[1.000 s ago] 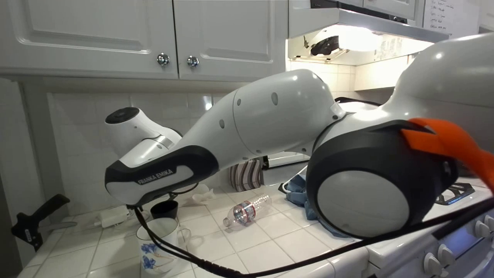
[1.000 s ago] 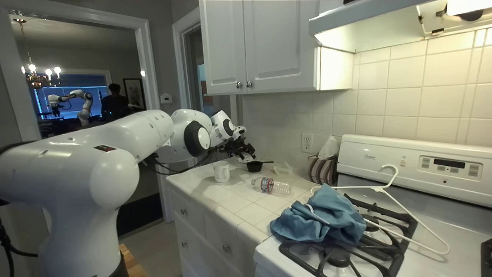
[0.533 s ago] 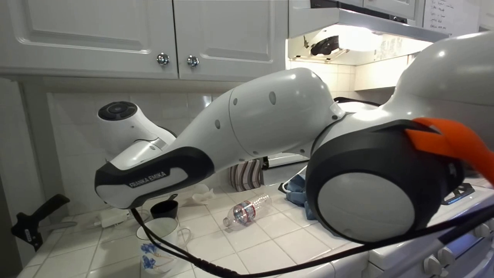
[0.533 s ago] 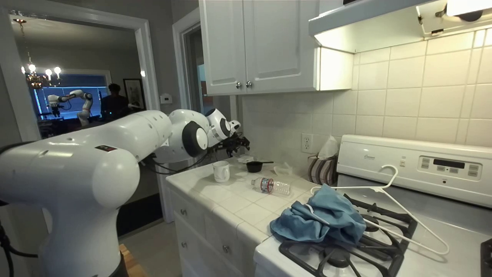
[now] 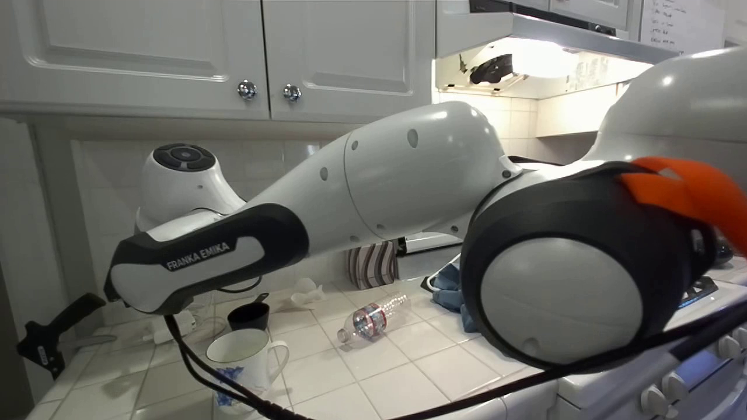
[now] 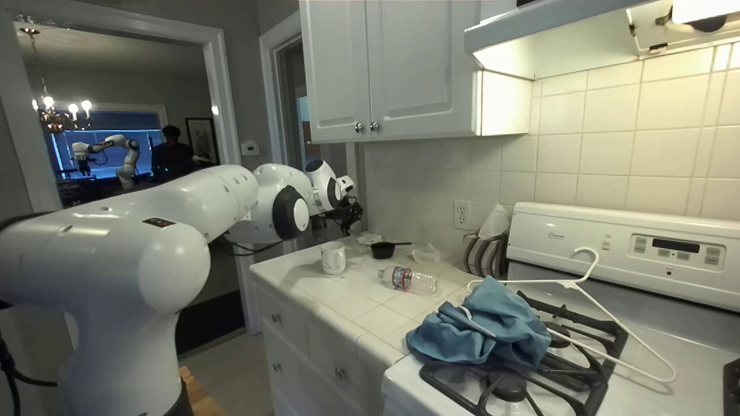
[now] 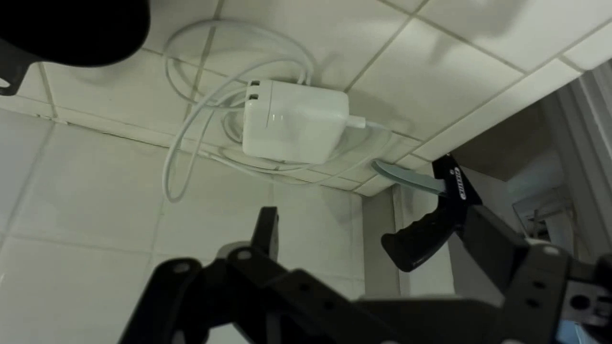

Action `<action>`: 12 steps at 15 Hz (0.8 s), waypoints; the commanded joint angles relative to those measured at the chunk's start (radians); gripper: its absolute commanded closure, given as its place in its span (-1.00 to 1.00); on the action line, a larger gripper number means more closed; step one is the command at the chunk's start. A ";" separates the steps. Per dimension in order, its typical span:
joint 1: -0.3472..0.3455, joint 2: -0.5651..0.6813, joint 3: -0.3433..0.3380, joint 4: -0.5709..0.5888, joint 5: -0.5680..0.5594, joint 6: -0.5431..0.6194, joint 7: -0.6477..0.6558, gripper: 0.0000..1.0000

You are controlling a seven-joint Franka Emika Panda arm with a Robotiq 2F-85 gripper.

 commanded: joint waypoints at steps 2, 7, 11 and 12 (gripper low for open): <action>0.001 0.000 -0.007 0.000 0.019 0.000 -0.007 -1.00; 0.018 -0.004 0.083 -0.025 0.051 -0.050 -0.167 -1.00; 0.057 0.058 0.131 0.034 0.056 -0.014 -0.267 -1.00; 0.068 0.064 0.132 0.032 0.054 0.004 -0.270 -1.00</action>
